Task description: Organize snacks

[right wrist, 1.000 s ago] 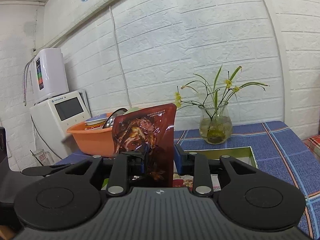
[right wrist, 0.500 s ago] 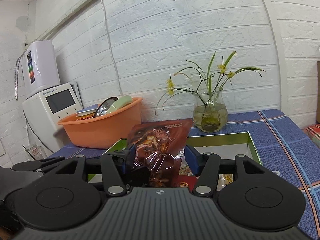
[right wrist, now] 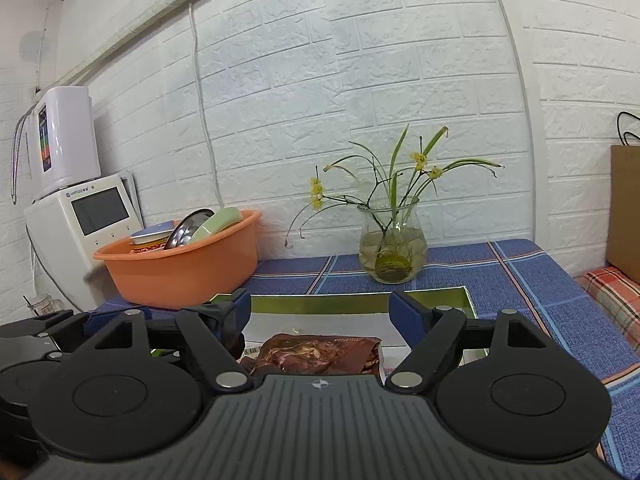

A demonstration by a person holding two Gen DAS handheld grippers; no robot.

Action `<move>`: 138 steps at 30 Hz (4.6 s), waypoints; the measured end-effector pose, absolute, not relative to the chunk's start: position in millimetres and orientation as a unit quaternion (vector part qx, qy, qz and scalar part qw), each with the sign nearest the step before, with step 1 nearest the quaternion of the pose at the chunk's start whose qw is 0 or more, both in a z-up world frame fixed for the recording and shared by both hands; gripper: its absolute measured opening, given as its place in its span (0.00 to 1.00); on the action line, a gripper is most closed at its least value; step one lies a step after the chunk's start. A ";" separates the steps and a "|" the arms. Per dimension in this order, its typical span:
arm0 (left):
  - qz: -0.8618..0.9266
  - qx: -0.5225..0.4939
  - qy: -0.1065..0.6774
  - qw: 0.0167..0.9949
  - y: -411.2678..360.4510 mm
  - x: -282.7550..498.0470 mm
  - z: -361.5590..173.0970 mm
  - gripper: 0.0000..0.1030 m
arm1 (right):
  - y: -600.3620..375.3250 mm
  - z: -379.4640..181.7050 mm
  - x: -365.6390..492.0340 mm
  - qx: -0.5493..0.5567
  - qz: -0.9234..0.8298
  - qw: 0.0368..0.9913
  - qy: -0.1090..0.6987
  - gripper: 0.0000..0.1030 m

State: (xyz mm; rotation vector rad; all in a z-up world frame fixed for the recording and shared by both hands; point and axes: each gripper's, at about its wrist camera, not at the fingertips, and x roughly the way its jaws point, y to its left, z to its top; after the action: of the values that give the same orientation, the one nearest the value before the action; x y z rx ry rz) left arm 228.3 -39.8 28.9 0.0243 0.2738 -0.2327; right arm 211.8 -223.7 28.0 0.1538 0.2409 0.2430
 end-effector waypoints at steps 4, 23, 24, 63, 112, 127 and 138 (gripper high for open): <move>-0.086 0.023 0.139 0.986 -40.6 225.4 30.4 0.98 | -224.1 30.0 210.7 0.077 0.113 0.984 0.111 1.00; -0.096 0.015 0.161 0.982 -33.1 187.4 34.9 1.00 | -219.8 36.3 205.5 0.060 0.086 0.988 0.109 1.00; -0.094 0.013 0.155 0.983 -31.5 181.6 37.4 1.00 | -219.0 37.6 203.8 0.058 0.086 0.989 0.108 1.00; -0.035 0.002 0.149 0.988 -6.3 3.5 24.0 1.00 | -199.0 27.7 -14.5 0.067 -0.013 0.990 0.127 1.00; -0.050 0.048 0.217 0.974 -21.8 14.4 -3.8 1.00 | -208.6 0.8 -10.3 0.069 -0.035 0.983 0.168 1.00; -0.050 0.049 0.220 0.973 -23.7 13.8 -6.4 1.00 | -205.0 -0.2 -12.0 0.066 -0.029 0.983 0.169 1.00; -0.048 0.038 0.216 0.975 -20.0 13.1 -6.6 1.00 | -202.2 0.5 -14.2 0.063 -0.031 0.984 0.162 1.00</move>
State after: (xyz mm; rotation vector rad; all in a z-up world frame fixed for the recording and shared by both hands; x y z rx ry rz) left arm 13.1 -20.0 -6.6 0.0776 0.4350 -0.0978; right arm -14.2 -202.2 0.5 0.1276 0.3264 -0.0633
